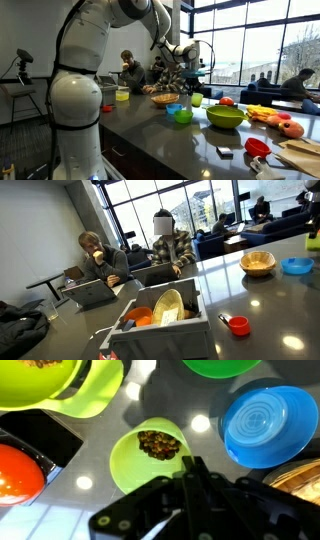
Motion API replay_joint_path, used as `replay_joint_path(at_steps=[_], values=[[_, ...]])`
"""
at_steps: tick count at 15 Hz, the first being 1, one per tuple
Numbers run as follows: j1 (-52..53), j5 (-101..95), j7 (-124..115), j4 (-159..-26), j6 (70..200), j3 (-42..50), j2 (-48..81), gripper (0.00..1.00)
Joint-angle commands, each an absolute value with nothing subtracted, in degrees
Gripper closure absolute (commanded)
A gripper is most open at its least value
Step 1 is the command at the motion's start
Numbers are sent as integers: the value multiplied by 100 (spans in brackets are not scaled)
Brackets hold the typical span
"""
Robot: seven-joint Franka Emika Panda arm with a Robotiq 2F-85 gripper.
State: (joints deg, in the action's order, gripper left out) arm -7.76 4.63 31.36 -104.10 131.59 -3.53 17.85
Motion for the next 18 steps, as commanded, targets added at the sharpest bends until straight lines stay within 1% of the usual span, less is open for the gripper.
replay_joint_path(at_steps=[1,10,18], values=[[-937,930,3335,-10726,13333,-350,1402,99],[-1167,1951,3629,-11169,13604,-144,962,99],[-1271,2018,3626,-11182,13666,193,924,99]])
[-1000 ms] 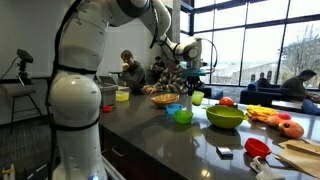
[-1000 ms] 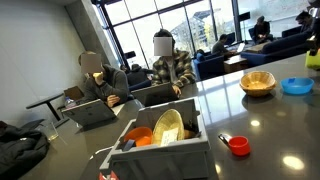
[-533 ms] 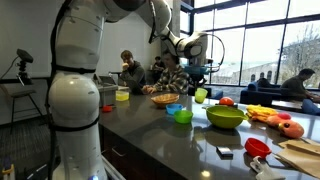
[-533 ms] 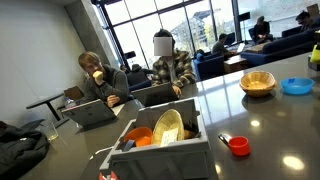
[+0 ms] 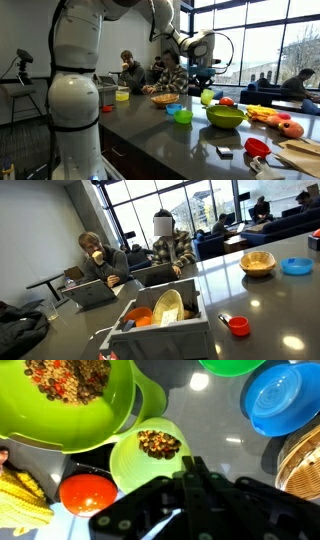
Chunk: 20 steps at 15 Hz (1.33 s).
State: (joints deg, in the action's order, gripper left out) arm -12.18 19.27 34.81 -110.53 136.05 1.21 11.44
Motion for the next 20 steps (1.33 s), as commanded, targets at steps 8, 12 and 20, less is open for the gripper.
replay_joint_path(at_steps=[8,12,20], values=[[-1300,1963,3685,-10903,13624,355,948,99],[-1369,2048,3726,-10772,13622,422,1045,99],[-1502,2249,3863,-10368,13629,413,1382,99]])
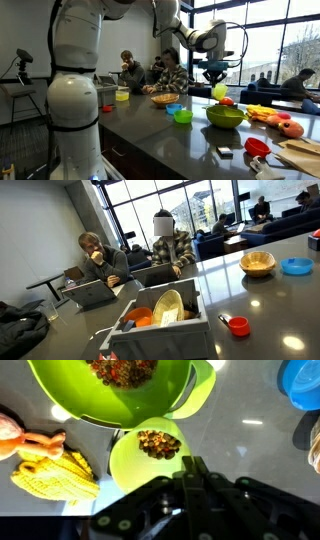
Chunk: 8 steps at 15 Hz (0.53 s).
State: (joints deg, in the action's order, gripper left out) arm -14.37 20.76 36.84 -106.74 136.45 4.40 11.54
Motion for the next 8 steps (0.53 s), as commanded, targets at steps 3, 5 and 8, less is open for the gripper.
replay_joint_path(at_steps=[3,5,8], values=[[-1541,2256,3816,-10124,13570,378,1612,99],[-1582,2281,3835,-9985,13573,338,1759,99],[-1668,2480,3887,-9859,13669,234,1906,99]])
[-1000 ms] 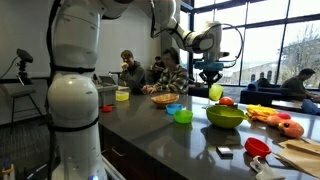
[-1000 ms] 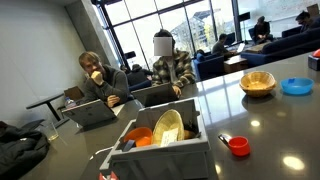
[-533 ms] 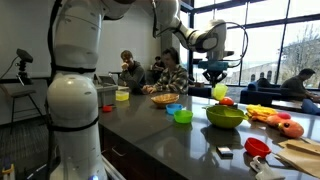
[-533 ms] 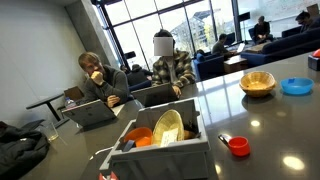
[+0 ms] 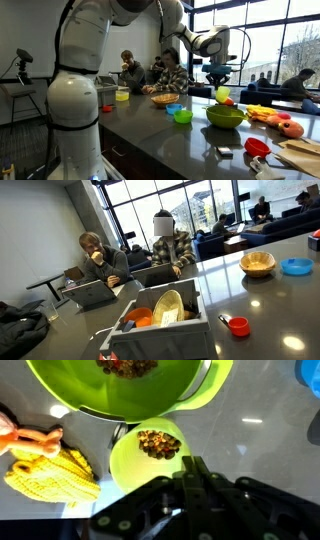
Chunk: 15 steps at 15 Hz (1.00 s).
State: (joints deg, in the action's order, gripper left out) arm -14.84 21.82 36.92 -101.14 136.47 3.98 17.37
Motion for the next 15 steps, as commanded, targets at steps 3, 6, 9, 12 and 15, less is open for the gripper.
replay_joint_path(at_steps=[3,6,9,12,15], values=[[-1758,2927,3858,-9756,13713,102,2002,99],[-1850,3477,3915,-9688,13764,-36,2043,99],[-1745,3390,3699,-9677,13823,87,2051,99],[-1709,3187,3492,-9768,13864,171,1983,99],[-1698,3004,3236,-9737,13828,206,1991,99]])
